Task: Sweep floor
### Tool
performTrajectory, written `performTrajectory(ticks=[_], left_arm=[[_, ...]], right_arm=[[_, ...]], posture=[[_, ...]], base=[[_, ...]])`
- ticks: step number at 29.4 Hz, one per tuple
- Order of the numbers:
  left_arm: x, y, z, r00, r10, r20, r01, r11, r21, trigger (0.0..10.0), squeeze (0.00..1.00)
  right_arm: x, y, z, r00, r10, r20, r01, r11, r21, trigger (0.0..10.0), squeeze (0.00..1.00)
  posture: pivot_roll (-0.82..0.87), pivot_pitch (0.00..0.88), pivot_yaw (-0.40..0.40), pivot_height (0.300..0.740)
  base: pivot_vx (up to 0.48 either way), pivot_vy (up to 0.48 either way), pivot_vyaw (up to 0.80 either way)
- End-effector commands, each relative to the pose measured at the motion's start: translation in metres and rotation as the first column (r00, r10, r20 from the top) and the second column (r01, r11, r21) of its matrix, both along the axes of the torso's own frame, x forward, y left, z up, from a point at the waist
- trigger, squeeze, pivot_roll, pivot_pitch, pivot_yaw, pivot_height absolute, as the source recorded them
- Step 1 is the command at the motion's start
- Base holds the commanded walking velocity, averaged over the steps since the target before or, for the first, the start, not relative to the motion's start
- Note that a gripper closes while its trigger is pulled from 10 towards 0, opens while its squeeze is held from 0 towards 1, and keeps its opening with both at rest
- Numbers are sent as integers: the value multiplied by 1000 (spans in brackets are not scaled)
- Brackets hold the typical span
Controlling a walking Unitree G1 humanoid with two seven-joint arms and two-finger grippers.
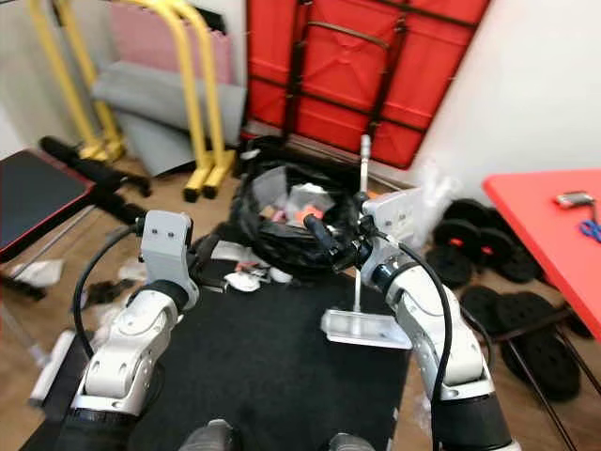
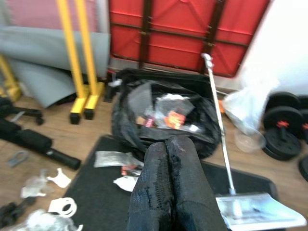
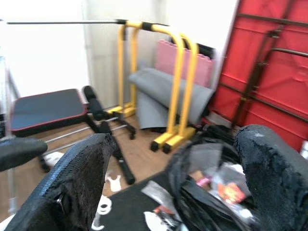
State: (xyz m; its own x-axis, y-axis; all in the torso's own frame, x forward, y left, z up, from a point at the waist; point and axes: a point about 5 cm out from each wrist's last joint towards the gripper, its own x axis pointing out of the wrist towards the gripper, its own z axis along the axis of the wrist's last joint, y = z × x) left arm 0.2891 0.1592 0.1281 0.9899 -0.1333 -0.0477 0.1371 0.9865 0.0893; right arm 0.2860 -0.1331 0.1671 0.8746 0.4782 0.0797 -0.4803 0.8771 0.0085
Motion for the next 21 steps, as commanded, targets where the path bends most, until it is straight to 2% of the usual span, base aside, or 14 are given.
performTrajectory(ticks=[1,21], left_arm=[[2,-6,-1,1000,-23,2,23,1000,-8,10000,0],[5,-8,2,998,-57,15,57,998,-20,10000,0]], right_arm=[[-1,-4,-3,1000,-6,-2,6,1000,-16,10000,0],[0,-5,-5,1000,9,2,-9,999,-44,10000,0]], posture=[[-106,55,-160,740],[-115,46,-157,740]], base=[[0,0,781],[0,0,781]])
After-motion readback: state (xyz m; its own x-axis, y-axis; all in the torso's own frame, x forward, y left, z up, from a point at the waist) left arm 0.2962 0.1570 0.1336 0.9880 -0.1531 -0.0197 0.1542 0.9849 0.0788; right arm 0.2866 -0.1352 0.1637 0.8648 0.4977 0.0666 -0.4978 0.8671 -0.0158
